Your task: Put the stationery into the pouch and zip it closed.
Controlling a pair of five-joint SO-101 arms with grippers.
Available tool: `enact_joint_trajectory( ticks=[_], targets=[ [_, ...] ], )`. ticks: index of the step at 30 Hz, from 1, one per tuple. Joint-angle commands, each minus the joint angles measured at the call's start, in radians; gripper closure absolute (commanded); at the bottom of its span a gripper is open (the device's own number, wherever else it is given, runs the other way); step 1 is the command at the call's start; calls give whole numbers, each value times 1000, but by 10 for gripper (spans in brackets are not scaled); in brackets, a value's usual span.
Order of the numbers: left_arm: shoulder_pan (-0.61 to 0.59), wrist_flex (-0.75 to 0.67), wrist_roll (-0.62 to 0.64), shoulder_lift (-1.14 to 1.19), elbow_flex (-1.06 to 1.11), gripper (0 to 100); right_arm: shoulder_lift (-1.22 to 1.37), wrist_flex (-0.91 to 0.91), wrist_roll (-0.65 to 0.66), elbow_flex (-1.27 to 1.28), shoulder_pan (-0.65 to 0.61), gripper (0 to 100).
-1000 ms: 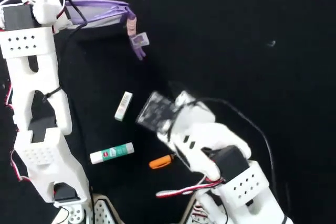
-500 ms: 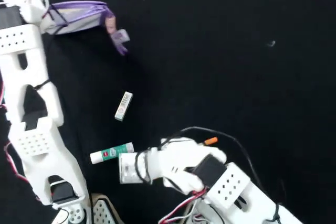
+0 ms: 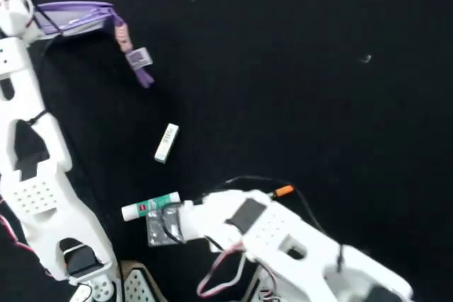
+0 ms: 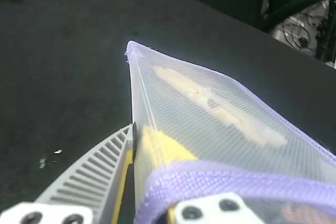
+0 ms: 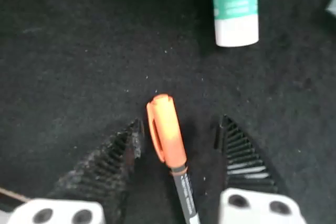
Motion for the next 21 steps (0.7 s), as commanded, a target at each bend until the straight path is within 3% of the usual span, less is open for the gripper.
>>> enact_joint_trajectory(
  ticks=[1, 4, 11, 21],
  targets=[
    [-27, -28, -14, -23, -16, 970, 189, -38, -6, -111, -12, 781],
    [-28, -28, -14, -23, -16, 970, 294, -34, -6, -177, -12, 800],
    [-27, -25, -12, -23, -15, 970, 384, 3, -9, -223, -48, 964],
    [-16, 6, -9, -23, -21, 970, 282, 18, -11, -226, -55, 987]
  ],
)
